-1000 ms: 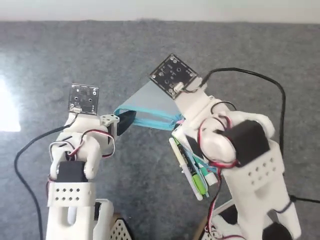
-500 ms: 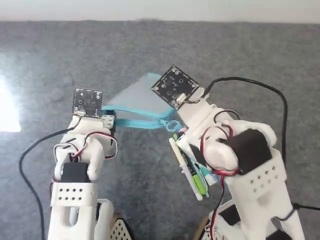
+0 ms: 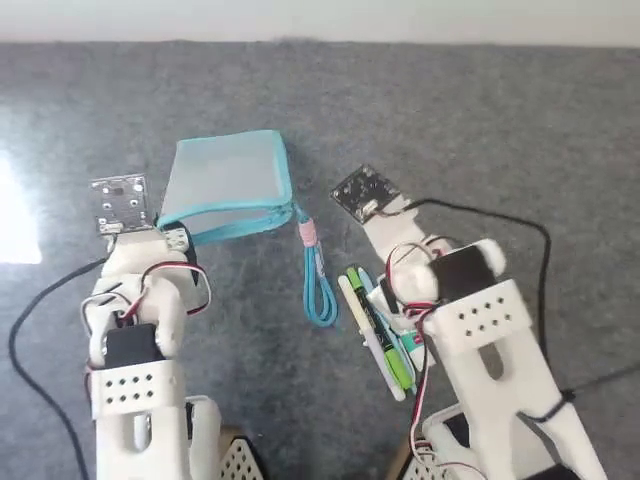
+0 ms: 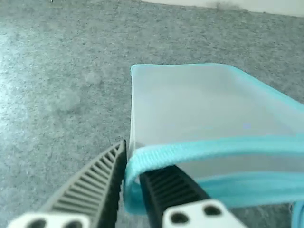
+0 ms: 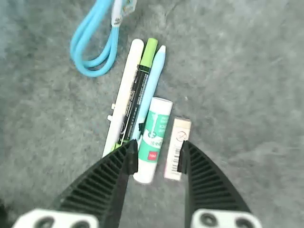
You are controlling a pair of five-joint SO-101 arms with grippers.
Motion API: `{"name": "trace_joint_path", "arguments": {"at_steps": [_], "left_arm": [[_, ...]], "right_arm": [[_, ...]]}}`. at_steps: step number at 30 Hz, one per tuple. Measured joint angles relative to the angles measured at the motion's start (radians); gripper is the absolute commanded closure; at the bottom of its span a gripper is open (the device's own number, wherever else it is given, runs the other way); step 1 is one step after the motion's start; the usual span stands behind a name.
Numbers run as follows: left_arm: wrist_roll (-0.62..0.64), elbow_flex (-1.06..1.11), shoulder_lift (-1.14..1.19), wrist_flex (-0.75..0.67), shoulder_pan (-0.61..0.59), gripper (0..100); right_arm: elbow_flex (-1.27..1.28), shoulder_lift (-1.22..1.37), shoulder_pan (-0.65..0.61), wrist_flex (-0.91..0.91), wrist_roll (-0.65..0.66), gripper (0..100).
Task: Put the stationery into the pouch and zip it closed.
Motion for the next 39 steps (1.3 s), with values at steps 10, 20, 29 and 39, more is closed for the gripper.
{"name": "trace_joint_path", "arguments": {"at_steps": [10, 20, 29, 39], "left_arm": [[0.0, 0.015, 0.0, 0.002, 0.0, 99], [0.0, 0.015, 0.0, 0.002, 0.0, 99], [-0.002, 0.028, 0.0, 0.002, 0.0, 99], [-0.002, 0.028, 0.0, 0.002, 0.0, 99]], "right_arm": [[0.242, 0.0, 0.014, -0.181, -0.021, 85.4], [0.288, 0.0, 0.173, -0.19, 0.055, 85.0], [0.358, 0.0, 0.272, -0.164, 0.213, 85.0], [0.44, 0.0, 0.272, -0.21, 0.261, 85.0]]}}
